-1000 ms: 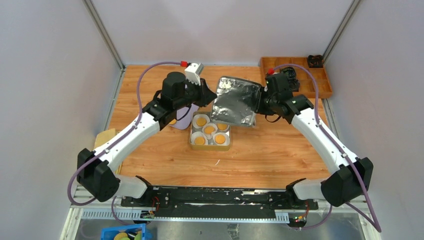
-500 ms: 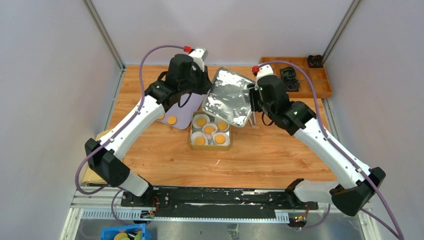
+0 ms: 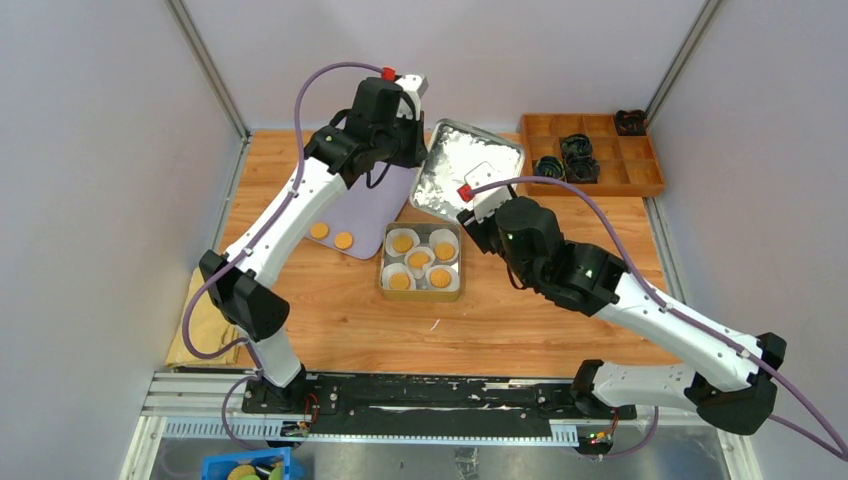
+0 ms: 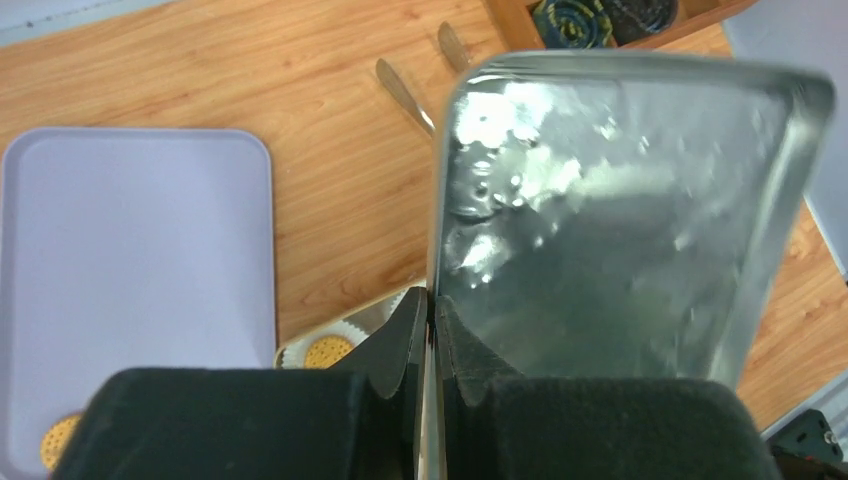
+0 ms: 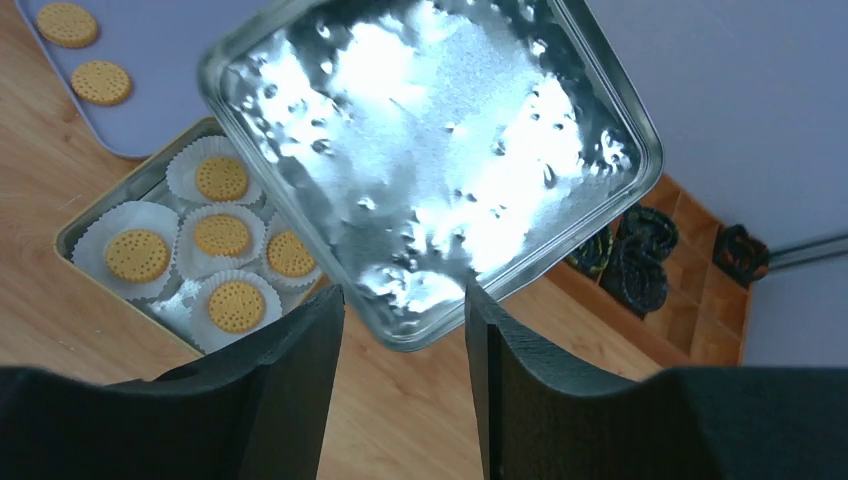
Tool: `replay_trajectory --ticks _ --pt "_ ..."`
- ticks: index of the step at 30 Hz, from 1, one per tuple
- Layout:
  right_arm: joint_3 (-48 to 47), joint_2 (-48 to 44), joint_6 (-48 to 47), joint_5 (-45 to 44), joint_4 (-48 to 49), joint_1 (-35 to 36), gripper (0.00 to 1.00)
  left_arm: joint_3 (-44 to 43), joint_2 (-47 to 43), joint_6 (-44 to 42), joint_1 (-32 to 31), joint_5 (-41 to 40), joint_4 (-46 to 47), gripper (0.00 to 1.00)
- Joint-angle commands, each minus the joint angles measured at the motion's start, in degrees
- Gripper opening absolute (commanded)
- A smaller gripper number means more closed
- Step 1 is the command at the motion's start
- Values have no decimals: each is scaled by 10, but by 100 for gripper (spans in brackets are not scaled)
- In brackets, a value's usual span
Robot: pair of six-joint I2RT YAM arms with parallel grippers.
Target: Pack the cookies
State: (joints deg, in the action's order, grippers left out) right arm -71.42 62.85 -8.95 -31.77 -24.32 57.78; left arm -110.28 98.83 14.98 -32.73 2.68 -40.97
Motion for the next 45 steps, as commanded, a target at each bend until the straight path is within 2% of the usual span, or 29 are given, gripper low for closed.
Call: replay_trajectory --ticks 1,4,12,19,28,30,31,33,35,39,41,45 --pt "23 3 -83 -51 48 38 54 -20 12 4 15 26 -23 9" --pt "42 21 -104 -67 75 41 56 -30 14 7 19 39 -30 9" --pt "42 78 -133 -76 97 80 60 -129 45 -4 20 46 -109 10" --pt "51 126 -186 -157 144 112 60 -123 40 -5 22 53 -113 11" --pt "85 222 -347 -317 361 112 58 -98 15 -13 22 60 -118 11" --pt "98 247 -401 -343 436 112 53 -95 13 -15 23 59 -121 11" --pt "106 278 -479 -378 545 112 40 -86 7 -15 23 58 -121 11" --pt "110 297 -548 -399 637 113 15 -83 4 -17 23 52 -121 11" --pt "112 308 -616 -408 723 115 1 -82 3 -20 23 46 -121 13" --pt "108 326 -711 -416 837 115 0 -88 8 -23 23 50 -120 19" --pt "108 332 -756 -421 898 115 0 -95 9 -25 23 46 -120 33" --pt "115 327 -798 -429 945 114 0 -117 14 -30 23 10 -119 50"
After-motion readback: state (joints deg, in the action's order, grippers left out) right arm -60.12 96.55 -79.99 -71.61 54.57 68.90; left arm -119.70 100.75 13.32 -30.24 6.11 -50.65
